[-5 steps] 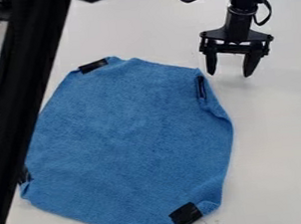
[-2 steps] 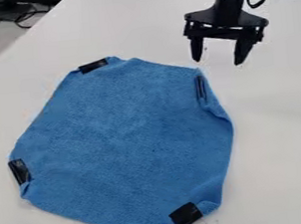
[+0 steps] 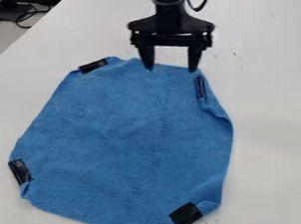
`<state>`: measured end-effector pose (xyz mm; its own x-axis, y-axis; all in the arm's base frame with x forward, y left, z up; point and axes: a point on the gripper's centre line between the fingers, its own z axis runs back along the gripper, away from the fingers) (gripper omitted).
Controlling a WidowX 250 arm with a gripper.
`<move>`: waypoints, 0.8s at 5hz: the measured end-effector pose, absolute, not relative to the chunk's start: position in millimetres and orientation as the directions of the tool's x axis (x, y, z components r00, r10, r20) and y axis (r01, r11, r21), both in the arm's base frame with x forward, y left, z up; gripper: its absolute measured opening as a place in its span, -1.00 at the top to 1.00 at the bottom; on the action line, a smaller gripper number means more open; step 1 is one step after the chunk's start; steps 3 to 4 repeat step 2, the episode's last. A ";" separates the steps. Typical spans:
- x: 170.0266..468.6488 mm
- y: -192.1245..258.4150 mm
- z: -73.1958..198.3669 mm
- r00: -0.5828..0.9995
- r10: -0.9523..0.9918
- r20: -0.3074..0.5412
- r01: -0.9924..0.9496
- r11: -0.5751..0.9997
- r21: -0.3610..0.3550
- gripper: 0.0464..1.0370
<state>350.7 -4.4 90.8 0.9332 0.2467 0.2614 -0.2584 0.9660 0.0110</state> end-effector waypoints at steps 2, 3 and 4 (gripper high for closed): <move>333.2 17.5 86.6 0.958 0.228 0.176 -0.236 0.972 0.022 -0.93; 333.2 17.5 86.6 0.958 0.228 0.176 -0.236 0.972 0.022 -0.93; 333.2 17.5 86.6 0.958 0.228 0.176 -0.236 0.972 0.022 -0.93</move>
